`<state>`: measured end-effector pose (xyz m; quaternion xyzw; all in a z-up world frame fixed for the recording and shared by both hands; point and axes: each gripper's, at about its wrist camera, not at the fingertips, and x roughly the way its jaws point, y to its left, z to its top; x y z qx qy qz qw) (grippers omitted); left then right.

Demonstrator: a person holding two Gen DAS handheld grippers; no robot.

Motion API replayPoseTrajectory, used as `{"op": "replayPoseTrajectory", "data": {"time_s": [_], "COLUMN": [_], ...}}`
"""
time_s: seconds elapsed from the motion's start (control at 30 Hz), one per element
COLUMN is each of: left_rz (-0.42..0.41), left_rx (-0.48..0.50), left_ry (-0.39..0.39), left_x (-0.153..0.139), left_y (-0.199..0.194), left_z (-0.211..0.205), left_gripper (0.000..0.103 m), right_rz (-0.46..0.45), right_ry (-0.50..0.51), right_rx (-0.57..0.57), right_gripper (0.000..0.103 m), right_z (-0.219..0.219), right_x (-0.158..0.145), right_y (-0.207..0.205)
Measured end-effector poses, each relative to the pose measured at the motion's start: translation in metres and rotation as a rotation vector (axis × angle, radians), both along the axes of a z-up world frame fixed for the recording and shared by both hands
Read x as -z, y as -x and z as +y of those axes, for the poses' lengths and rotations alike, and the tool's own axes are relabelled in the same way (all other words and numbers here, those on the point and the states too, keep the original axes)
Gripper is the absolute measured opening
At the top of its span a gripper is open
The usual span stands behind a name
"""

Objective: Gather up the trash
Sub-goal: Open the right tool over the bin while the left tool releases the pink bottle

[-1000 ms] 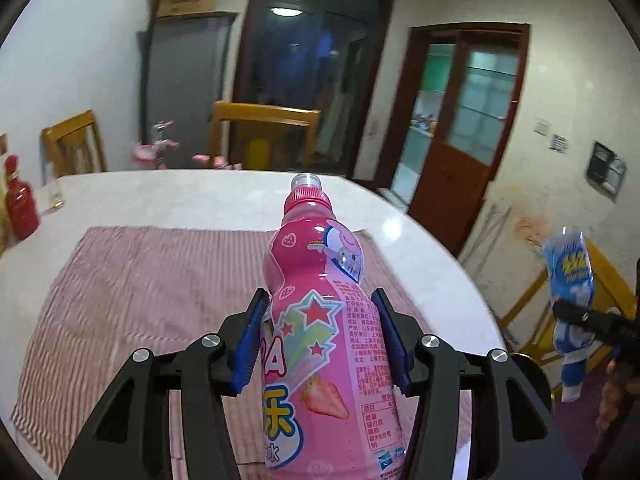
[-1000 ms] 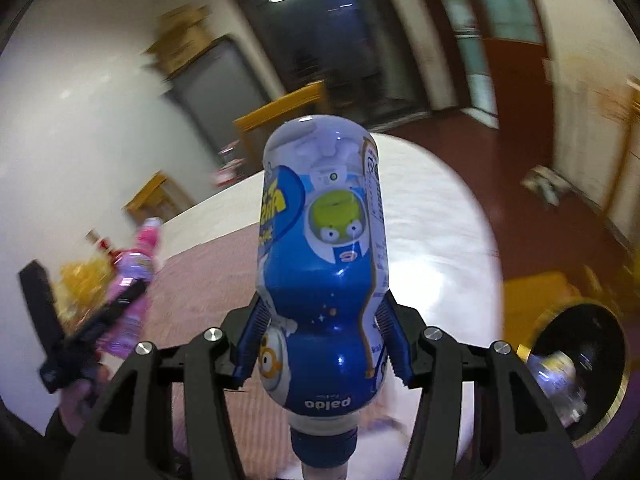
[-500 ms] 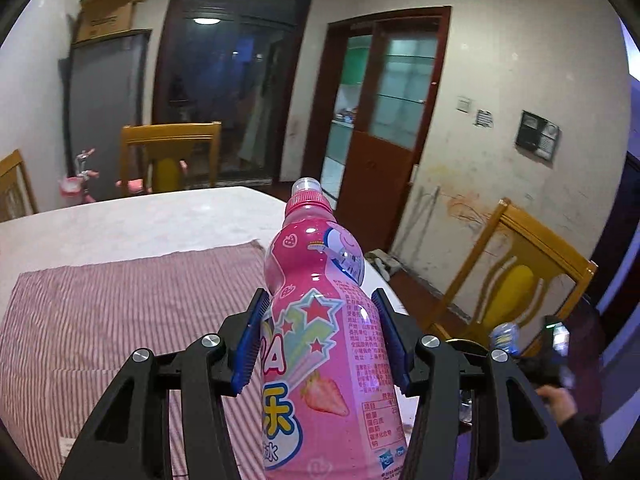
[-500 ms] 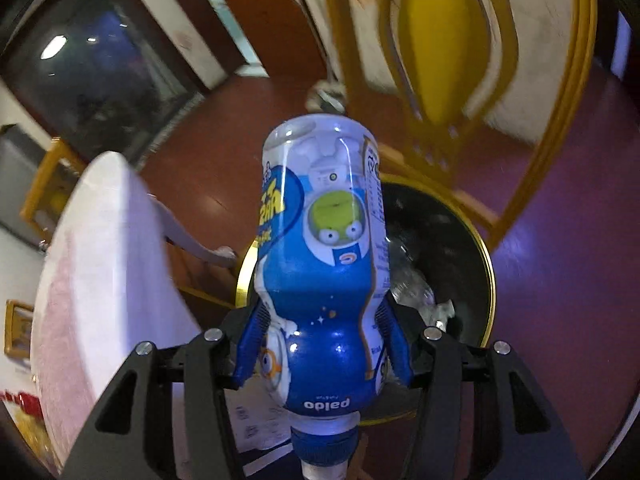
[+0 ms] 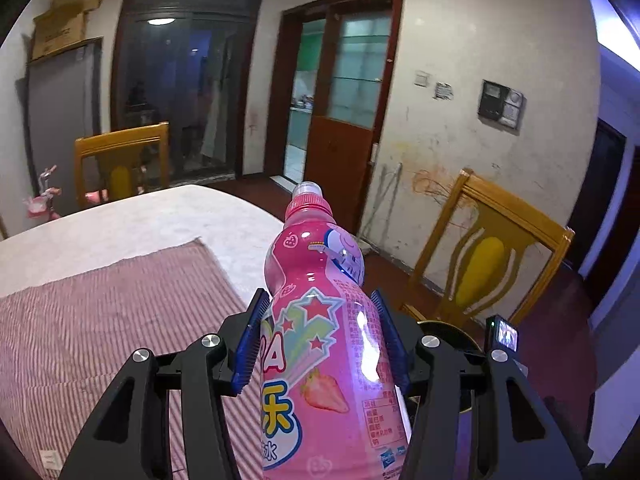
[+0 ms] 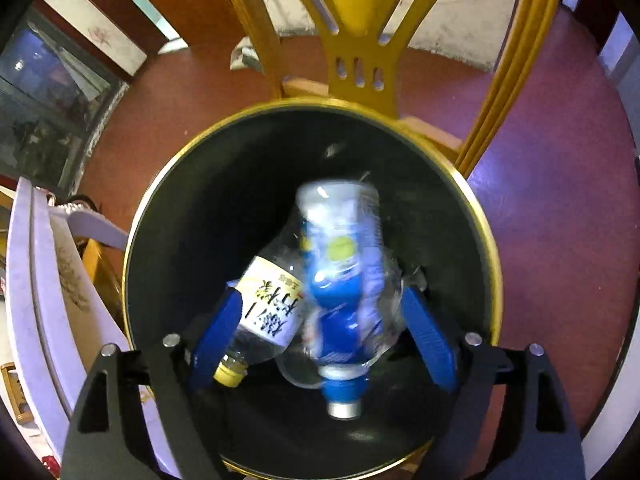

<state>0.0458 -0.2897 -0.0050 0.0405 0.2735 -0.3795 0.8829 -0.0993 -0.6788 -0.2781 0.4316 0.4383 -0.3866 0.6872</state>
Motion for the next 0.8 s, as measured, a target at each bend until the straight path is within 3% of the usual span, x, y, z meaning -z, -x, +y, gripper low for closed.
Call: {"op": "replayPoseTrajectory", "data": {"time_s": [0.27, 0.43, 0.63, 0.8], "left_rz": [0.037, 0.083, 0.182, 0.256], "left_rx": [0.167, 0.292, 0.391, 0.434], "left_ry": [-0.031, -0.043, -0.098, -0.207], "left_x": [0.021, 0.049, 0.111, 0.175], "left_y": [0.025, 0.041, 0.059, 0.068], "left_z": [-0.072, -0.133, -0.211, -0.268], "left_gripper": [0.052, 0.052, 0.051, 0.051], "right_rz": [-0.167, -0.203, -0.232, -0.273], "right_ry": [0.148, 0.278, 0.303, 0.266], "right_rx": [0.141, 0.234, 0.300, 0.332], "right_gripper": [0.083, 0.084, 0.086, 0.086], "right_z": [-0.002, 0.011, 0.011, 0.011], "right_x": [-0.057, -0.081, -0.087, -0.078], "right_y": [0.069, 0.112, 0.154, 0.171]}}
